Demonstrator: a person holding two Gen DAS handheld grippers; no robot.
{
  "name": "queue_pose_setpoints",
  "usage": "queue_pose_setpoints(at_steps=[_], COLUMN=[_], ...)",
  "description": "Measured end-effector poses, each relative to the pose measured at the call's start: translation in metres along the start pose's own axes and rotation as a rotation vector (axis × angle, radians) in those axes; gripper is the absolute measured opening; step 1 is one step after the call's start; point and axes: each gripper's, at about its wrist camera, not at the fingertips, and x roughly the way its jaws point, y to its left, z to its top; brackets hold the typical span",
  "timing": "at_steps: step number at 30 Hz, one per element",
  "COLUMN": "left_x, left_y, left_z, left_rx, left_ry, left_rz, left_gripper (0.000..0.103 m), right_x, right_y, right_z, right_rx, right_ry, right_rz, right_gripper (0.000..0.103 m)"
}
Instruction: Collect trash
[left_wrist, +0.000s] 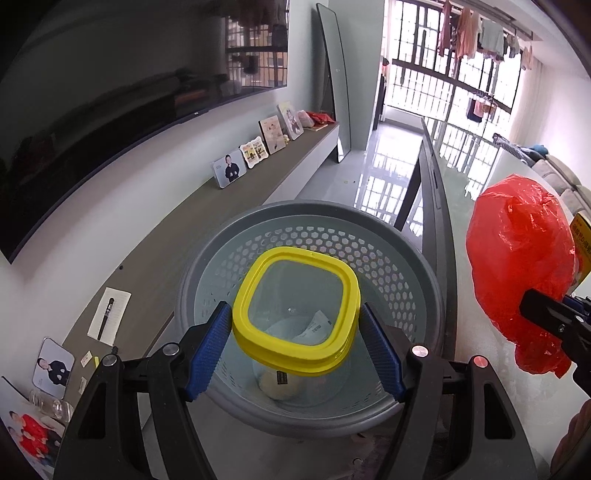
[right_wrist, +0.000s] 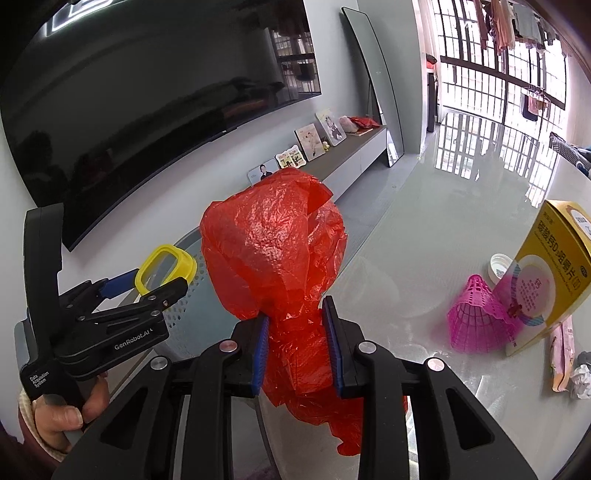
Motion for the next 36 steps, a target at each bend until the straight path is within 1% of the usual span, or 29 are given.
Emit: queue_pose_setpoints(at_steps=[10, 16, 24, 31, 36], left_x=[0.006, 0.005, 0.013, 0.013, 0.018], left_y=[0.012, 0.017, 0.023, 0.025, 0.028], left_z=[0.0, 0.001, 0.002, 0.009, 0.011], left_rx=[-0.025, -0.027, -0.047, -0.051, -0.059], left_ry=[0.017, 0.018, 0.04, 0.018, 0.02], left_rz=[0.022, 0.047, 0.052, 0.053, 0.052], left_gripper=[0.069, 0.069, 0.069, 0.069, 0.07], right_x=[0.024, 0.028, 0.043, 0.056, 0.065], right_y=[0.006, -0.002, 0.001, 0.013, 0.018], right_z=[0.006, 0.004, 0.008, 0.019, 0.024], right_rx=[-0.024, -0.011, -0.028, -0.06, -0.058], right_ry=[0.039, 0.052, 0.086, 0.084, 0.09], right_rz=[0.018, 0.038, 0.048, 0.072, 0.094], right_gripper=[0.026, 0.026, 0.026, 0.026, 0.026])
